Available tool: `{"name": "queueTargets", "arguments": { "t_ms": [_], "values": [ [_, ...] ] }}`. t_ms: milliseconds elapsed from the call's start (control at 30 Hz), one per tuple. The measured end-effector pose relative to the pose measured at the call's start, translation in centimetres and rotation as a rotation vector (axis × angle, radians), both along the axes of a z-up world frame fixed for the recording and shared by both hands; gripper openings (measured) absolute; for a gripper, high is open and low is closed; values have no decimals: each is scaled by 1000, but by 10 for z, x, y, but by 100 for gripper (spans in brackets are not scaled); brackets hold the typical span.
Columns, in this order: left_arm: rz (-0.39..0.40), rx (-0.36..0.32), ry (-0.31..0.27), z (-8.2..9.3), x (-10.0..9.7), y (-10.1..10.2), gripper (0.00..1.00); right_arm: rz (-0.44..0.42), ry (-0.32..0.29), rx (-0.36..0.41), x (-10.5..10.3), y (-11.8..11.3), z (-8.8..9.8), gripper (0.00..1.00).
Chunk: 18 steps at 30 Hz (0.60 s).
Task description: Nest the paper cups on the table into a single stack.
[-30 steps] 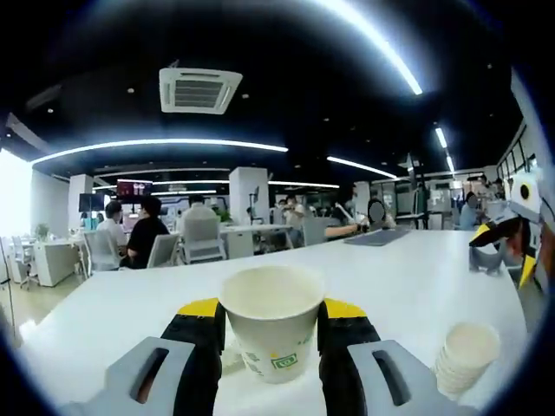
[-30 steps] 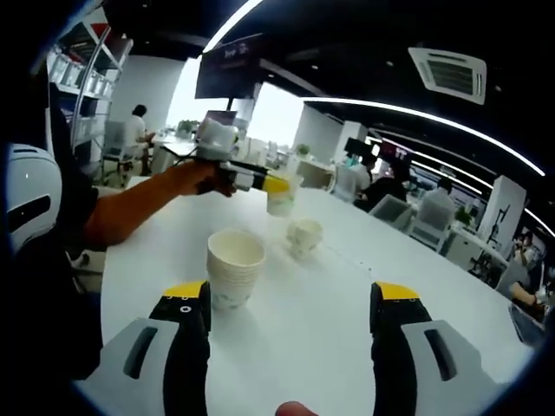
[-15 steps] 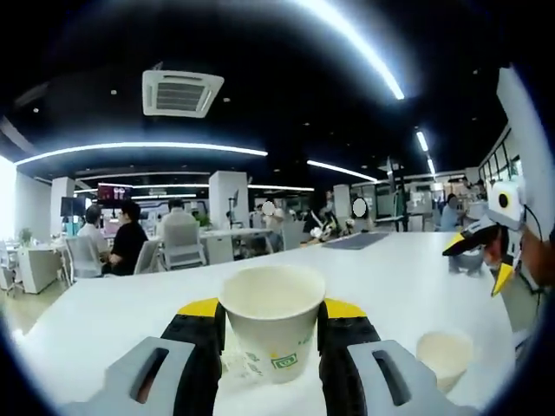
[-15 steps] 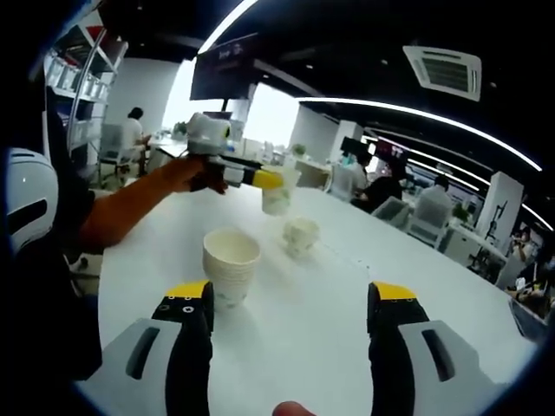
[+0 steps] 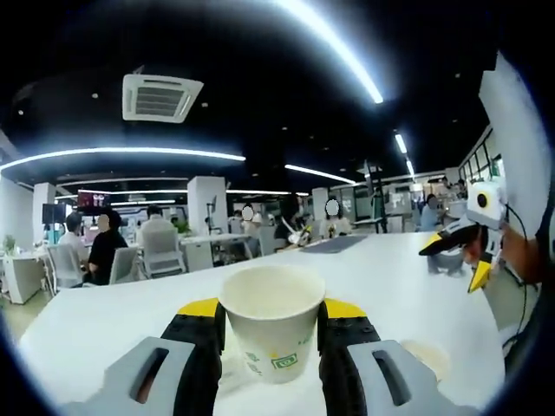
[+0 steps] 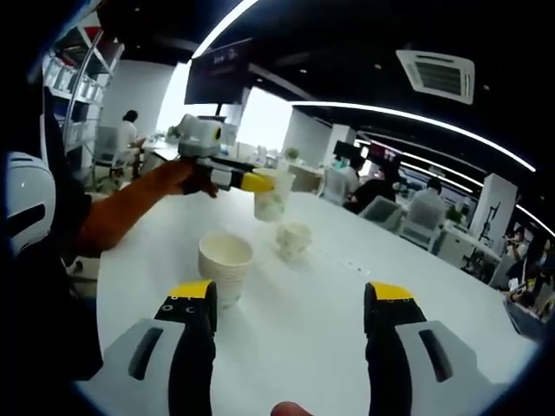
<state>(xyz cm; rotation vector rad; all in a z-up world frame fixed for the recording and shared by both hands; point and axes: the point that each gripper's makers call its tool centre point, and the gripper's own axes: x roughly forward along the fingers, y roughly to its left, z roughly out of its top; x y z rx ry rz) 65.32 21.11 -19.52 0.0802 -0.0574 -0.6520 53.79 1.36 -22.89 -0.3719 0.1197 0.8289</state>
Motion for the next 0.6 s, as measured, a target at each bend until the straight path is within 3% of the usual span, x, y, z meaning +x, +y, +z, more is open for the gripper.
{"name": "queueTargets", "arguments": {
  "t_ms": [333, 600],
  "values": [
    [-26, 11, 8, 1, -10, -14, 45, 21, -29, 41, 3, 3, 7, 66],
    [-62, 15, 22, 10, -32, -23, 45, 79, -30, 75, 8, 22, 5, 64]
  ]
}}
